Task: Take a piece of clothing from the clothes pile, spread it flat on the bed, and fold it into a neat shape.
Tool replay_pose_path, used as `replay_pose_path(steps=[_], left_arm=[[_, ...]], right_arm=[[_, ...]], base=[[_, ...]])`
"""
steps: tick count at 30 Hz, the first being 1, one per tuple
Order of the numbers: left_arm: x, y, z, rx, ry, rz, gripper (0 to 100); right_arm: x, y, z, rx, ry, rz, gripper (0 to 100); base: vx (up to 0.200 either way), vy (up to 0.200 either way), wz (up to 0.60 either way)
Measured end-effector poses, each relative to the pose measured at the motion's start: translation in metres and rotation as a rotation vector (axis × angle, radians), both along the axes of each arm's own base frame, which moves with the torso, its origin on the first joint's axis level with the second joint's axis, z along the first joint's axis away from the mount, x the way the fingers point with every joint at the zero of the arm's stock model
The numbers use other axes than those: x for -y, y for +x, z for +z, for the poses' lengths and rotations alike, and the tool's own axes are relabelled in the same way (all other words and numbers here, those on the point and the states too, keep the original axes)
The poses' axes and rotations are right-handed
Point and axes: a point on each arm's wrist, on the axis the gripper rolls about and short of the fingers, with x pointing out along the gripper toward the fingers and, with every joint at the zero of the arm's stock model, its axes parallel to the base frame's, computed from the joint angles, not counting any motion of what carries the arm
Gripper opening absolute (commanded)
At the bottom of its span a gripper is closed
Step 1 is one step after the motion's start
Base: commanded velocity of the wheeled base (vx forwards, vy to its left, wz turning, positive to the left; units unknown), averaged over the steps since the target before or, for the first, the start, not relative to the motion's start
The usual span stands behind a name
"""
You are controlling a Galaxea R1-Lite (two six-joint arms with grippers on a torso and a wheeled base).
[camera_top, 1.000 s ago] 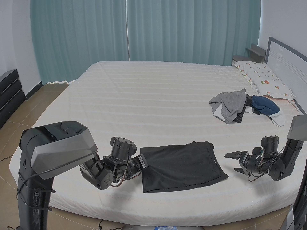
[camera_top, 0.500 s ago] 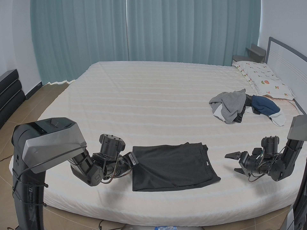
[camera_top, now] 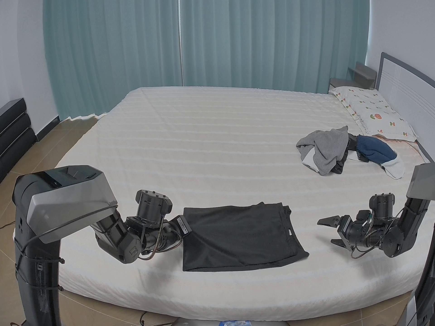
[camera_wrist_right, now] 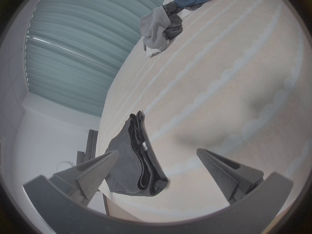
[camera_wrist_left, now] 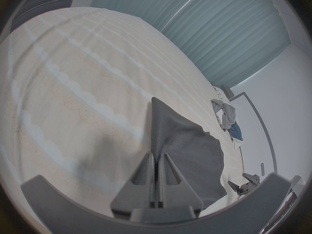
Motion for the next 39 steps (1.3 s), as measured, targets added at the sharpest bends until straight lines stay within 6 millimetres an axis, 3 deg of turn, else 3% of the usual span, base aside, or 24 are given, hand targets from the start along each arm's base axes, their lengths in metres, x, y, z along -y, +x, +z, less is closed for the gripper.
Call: replay_pose_path(steps=[7,39], left_arm=[[0.002,-0.002,0.001,0.000,0.000,-0.006,0],[-0.011,-0.015,0.012,-0.015,0.005,0.014,0]], right_arm=[[-0.001,0.000,0.000,-0.001,0.000,0.002,100],[-0.002,-0.001,0.000,-0.002,0.001,0.006,100]], base=[[0.000,0.000,0.00],[0.000,0.200,0.00]])
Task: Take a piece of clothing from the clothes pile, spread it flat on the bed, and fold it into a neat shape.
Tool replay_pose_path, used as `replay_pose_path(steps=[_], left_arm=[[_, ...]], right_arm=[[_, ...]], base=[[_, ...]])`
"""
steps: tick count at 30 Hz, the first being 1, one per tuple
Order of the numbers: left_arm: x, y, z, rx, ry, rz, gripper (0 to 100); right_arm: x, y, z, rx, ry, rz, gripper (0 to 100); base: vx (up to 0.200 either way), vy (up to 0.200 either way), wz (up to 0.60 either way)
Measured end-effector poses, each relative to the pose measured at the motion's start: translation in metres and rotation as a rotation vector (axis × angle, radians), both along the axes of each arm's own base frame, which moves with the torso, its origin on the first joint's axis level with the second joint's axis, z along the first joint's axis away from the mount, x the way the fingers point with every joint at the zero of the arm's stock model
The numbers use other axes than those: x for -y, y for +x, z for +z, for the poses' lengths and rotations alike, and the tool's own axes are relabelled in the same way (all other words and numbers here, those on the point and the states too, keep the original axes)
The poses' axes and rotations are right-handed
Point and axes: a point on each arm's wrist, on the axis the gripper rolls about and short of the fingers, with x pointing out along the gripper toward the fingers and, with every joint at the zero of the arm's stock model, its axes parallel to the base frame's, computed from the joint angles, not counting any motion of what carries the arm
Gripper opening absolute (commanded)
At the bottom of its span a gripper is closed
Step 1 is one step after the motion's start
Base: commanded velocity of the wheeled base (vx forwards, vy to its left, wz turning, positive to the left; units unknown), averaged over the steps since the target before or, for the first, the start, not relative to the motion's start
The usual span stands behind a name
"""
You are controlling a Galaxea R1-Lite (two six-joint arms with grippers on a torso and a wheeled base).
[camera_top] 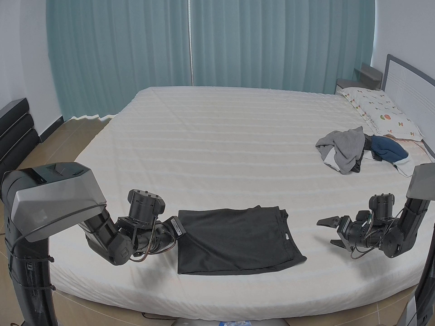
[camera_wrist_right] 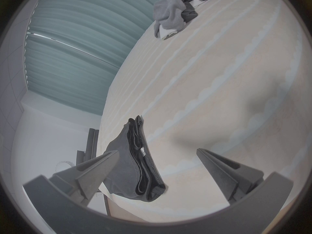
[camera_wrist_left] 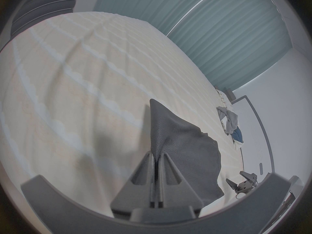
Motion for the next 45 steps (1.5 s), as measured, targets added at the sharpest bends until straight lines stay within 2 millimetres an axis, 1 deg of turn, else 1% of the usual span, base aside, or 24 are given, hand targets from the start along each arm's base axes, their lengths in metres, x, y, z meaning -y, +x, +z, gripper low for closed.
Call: replay_pose_path(steps=[16,25,37,38,45], left_arm=[[-0.0023,0.0004,0.0006,0.000,0.000,0.006,0],[-0.0009,0.0027,0.0007,0.006,-0.003,0.004,0],[0.0023,0.0004,-0.0009,-0.001,-0.006,-0.010,0],[0.0025,-0.0002,-0.0013,-0.003,-0.005,-0.011,100],[0.0016,-0.0029,-0.0033,-0.019,-0.010,-0.003,100]], right_arm=[[-0.0015,-0.0001,-0.0001,-0.001,0.000,0.005,100],[-0.0025,-0.0001,0.0001,0.000,0.000,0.009,100],[-0.0033,-0.0002,-0.0002,-0.001,0.000,0.011,100],[-0.0033,-0.0002,-0.0002,-0.001,0.000,0.011,100],[-0.0033,-0.0003,-0.0001,-0.001,0.000,0.011,100]], base=[[0.000,0.200,0.00],[0.000,0.000,0.00],[0.000,0.000,0.00],[0.000,0.000,0.00],[0.000,0.000,0.00]])
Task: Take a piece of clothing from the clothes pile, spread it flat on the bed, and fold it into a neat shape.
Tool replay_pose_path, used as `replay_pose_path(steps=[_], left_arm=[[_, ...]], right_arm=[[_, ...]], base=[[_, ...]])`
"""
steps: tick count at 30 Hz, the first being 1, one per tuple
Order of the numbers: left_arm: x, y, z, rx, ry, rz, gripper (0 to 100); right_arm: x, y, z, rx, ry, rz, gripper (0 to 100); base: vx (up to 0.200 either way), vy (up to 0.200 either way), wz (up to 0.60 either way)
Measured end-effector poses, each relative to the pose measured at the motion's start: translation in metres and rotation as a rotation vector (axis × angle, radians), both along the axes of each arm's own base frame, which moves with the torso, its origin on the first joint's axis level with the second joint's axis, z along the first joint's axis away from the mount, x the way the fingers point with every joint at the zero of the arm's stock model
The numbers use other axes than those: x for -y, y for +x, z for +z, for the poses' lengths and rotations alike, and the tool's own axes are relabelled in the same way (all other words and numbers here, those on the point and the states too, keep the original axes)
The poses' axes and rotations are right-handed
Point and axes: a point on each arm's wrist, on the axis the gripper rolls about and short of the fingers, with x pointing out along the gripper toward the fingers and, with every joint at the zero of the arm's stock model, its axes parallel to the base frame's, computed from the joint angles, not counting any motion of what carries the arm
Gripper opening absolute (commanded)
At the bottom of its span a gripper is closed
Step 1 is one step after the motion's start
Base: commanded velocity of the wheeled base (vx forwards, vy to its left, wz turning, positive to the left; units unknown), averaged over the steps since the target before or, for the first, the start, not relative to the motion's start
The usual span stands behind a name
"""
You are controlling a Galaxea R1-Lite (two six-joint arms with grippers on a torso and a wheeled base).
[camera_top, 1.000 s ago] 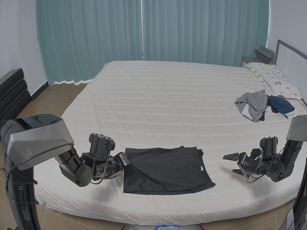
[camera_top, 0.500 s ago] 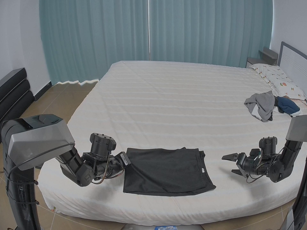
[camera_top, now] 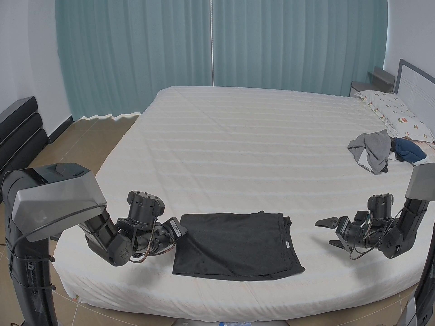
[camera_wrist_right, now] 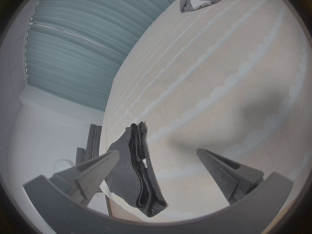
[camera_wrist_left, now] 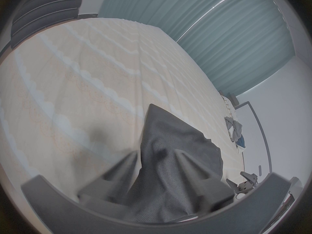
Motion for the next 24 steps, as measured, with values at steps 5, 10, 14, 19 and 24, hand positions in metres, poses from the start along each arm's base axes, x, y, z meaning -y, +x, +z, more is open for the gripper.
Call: replay_pose_path(steps=[5,10,14,19,24], left_arm=[[0.000,0.000,0.000,-0.005,-0.009,0.009,100],[-0.002,0.001,0.000,-0.004,-0.010,0.015,100],[-0.004,0.001,0.004,-0.005,-0.031,0.046,100],[-0.010,0.001,0.016,0.014,-0.053,0.073,100],[-0.018,-0.008,0.028,0.027,-0.055,0.086,100]], right_arm=[[0.000,-0.001,0.000,-0.003,-0.001,0.001,100],[0.000,-0.001,0.000,-0.003,-0.001,0.000,100],[-0.001,-0.003,0.002,0.002,-0.001,0.003,100],[-0.012,-0.005,0.004,0.007,-0.010,0.036,100],[-0.023,-0.006,0.007,0.017,-0.026,0.054,100]], base=[[0.000,0.000,0.00],[0.000,0.000,0.00],[0.000,0.000,0.00],[0.000,0.000,0.00],[0.000,0.000,0.00]])
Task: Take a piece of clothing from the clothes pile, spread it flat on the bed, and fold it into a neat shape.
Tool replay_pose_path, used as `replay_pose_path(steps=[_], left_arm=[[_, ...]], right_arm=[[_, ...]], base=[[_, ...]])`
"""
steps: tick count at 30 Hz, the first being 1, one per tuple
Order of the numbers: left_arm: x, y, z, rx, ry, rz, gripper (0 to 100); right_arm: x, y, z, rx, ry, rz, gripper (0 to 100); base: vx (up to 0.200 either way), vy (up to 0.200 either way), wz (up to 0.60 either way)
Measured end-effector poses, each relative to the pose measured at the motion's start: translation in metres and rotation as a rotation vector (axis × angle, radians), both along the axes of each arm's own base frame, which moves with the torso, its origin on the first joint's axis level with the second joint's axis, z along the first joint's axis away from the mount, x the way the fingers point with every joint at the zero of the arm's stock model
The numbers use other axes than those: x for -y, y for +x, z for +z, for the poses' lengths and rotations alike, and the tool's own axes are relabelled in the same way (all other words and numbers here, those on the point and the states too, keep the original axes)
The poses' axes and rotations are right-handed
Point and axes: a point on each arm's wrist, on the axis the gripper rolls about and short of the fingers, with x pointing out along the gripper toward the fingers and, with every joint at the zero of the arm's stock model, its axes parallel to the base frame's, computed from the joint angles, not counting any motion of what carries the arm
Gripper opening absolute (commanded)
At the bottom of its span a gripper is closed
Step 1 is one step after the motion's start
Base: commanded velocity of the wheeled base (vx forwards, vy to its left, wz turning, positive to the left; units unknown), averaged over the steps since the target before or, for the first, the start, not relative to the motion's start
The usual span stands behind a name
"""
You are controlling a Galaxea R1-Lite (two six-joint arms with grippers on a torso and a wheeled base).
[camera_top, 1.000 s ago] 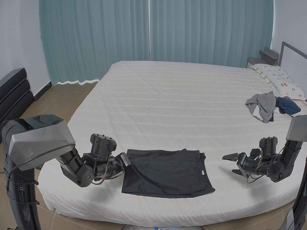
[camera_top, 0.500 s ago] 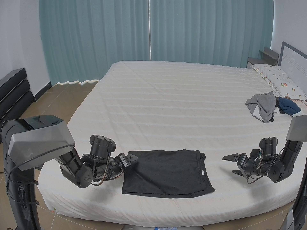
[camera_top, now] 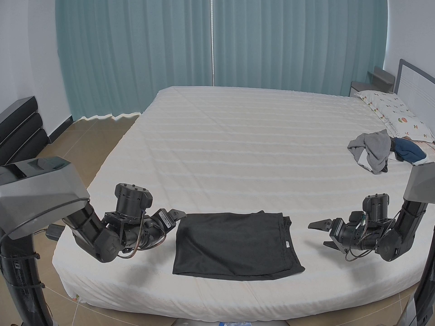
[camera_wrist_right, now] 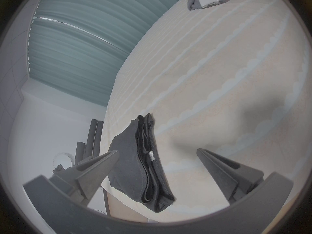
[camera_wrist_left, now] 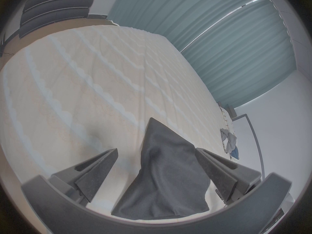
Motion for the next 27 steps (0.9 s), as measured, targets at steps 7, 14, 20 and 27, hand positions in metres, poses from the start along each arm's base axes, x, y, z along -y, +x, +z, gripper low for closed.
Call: replay_pose_path(steps=[7,14,20,27], left_arm=[[-0.017,-0.022,0.041,0.074,-0.020,0.028,100],[-0.032,-0.051,0.090,0.183,-0.011,0.083,100],[-0.046,-0.085,0.129,0.313,0.046,0.122,100],[-0.068,-0.140,0.166,0.456,0.168,0.164,100]], right_arm=[[-0.007,-0.010,0.022,0.063,-0.034,-0.014,100],[0.000,-0.040,0.078,0.241,-0.034,-0.035,100],[0.013,-0.077,0.124,0.411,-0.086,-0.055,100],[0.028,-0.134,0.159,0.554,-0.230,-0.060,100]], base=[[0.000,0.000,0.00],[0.000,0.000,0.00],[0.000,0.000,0.00],[0.000,0.000,0.00]])
